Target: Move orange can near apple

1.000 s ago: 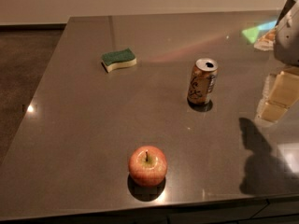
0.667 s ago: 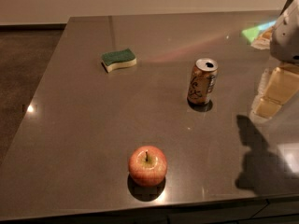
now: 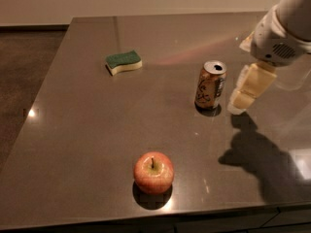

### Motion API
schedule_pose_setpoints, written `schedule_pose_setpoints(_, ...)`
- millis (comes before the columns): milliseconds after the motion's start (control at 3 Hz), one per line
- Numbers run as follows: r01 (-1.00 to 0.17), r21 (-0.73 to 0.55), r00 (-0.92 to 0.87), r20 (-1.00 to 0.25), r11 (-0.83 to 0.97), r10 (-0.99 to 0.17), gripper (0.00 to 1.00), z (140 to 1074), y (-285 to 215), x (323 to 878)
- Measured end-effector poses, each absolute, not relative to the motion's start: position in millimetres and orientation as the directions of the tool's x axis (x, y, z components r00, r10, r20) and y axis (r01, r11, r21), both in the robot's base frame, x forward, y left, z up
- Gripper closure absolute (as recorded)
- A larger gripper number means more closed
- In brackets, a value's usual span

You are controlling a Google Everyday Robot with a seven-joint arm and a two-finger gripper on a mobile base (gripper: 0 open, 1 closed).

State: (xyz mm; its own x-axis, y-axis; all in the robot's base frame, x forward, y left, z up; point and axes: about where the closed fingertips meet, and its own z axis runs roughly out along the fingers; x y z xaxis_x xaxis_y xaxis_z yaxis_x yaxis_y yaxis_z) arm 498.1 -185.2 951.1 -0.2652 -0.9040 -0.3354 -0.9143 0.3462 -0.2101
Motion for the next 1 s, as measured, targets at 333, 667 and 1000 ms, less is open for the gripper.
schedule_pose_setpoints(333, -0.901, -0.202, -0.288, -0.381, 0.384, -0.878, 0.00, 939.1, -178.7, 523.3)
schedule_pose_setpoints(667, -0.898, -0.193, -0.287, -0.424, 0.395, -0.859, 0.00, 929.6, -171.6, 541.3)
schedule_pose_setpoints(1000, -0.902, -0.184, -0.273, -0.455, 0.390, -0.848, 0.00, 922.9, -164.0, 550.4)
